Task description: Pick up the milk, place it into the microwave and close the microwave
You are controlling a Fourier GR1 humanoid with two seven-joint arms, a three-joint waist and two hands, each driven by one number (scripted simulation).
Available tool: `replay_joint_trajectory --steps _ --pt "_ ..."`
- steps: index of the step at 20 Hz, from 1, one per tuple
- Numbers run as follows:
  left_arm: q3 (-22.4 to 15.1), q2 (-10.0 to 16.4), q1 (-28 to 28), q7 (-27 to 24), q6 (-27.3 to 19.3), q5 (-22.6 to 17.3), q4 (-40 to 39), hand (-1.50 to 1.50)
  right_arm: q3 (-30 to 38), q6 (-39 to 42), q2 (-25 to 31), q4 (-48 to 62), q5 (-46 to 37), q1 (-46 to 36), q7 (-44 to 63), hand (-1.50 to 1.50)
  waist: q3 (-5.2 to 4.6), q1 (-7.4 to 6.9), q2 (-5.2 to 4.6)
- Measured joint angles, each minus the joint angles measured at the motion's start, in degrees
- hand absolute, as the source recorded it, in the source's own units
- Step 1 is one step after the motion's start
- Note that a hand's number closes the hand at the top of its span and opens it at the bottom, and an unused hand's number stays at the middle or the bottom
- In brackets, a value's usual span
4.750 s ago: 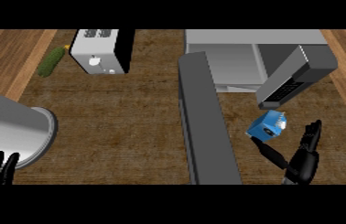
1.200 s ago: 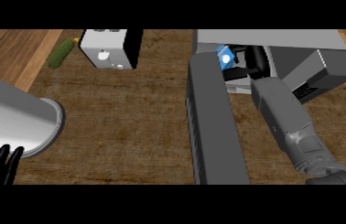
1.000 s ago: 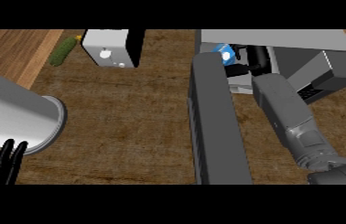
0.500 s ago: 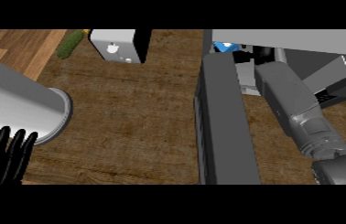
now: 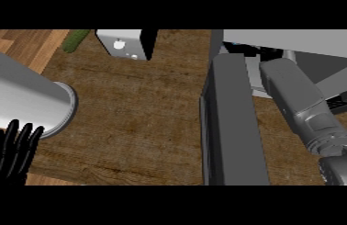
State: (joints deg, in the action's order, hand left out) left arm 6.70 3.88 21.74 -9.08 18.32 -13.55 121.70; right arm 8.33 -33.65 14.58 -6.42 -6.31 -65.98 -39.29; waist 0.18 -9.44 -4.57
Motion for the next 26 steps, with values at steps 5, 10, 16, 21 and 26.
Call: replay_joint_trajectory --steps 5,10,16,21,26 --pt "-0.35 0.35 -1.37 0.18 -0.21 1.30 -0.60 -1.50 -1.39 -5.11 0.08 1.37 -1.94 -1.09 0.89 -1.50 0.03 -0.94 -0.42" --pt "-1.21 0.46 -2.54 0.52 -0.23 2.31 -1.26 -1.50 -1.59 -4.41 -0.66 3.07 -2.33 -2.02 3.40 -1.50 0.10 -1.36 -0.64" --pt "-2.72 -0.08 -3.63 0.58 -0.55 3.80 -1.83 -1.50 -0.40 1.59 -1.42 3.64 -1.34 -1.80 3.61 -1.50 0.21 -0.82 -0.63" --pt "-3.80 -0.57 -4.08 0.34 -0.82 5.16 -2.52 -1.50 0.60 4.28 -1.92 3.83 -0.57 -0.97 3.36 -1.50 0.24 -0.38 -0.56" --pt "-4.99 -1.17 -4.44 0.25 -1.28 6.56 -2.52 -1.50 1.32 6.17 -1.79 3.66 0.03 -0.11 2.83 -1.50 0.23 -0.11 -0.23"
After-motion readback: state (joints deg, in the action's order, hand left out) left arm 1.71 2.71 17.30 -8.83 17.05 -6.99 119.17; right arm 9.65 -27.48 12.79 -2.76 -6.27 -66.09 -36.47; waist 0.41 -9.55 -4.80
